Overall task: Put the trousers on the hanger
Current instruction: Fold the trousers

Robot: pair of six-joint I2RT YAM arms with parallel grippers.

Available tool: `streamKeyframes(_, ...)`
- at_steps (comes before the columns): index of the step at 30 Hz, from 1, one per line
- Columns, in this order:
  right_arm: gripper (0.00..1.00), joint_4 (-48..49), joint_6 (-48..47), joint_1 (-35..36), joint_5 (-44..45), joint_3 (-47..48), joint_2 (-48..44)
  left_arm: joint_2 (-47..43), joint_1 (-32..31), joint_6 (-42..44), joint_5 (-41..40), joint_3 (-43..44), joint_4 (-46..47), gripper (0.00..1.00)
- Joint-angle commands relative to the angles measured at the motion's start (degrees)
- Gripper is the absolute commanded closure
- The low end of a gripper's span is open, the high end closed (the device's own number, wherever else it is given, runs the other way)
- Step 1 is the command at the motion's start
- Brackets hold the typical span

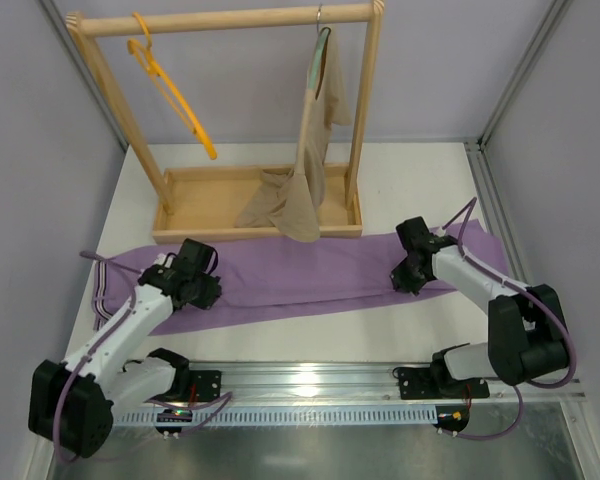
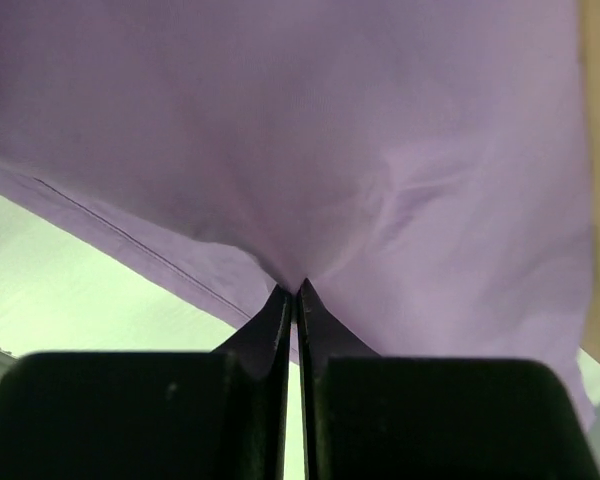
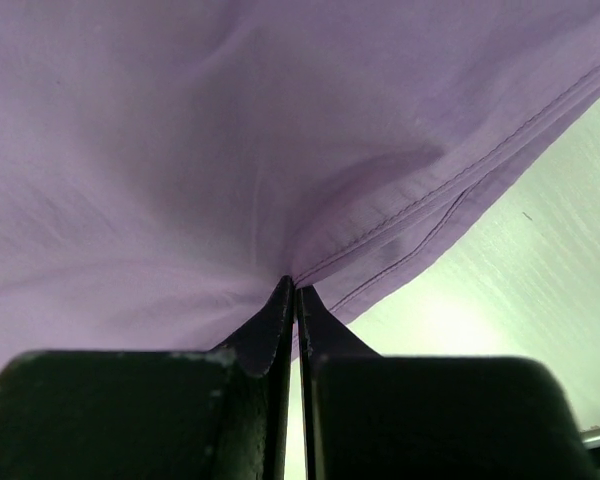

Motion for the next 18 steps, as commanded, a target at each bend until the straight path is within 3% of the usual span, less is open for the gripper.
streamKeyframes(1,0.96,-2.85,-2.73,0.23,2.39,1.03,-3.34,-7.72,0.25,1.51,-2.54,-0.9,-3.25,1.0)
streamKeyframes(4,0.96,-1.19,-3.88,0.14,-1.29,-1.07,-4.14,-13.25,0.34,0.8,-0.79,-6.96,-1.32,0.99)
streamKeyframes(10,0.96,2.33,-3.62,0.23,-3.77,-8.98,-6.16,-14.24,0.34,0.63,0.01,-15.22,-1.93,1.0)
streamKeyframes(18,0.96,2.6,-3.97,0.31,-1.93,-11.02,-9.24,-11.96,0.34,2.82,-2.89,-13.39,-2.19,1.0)
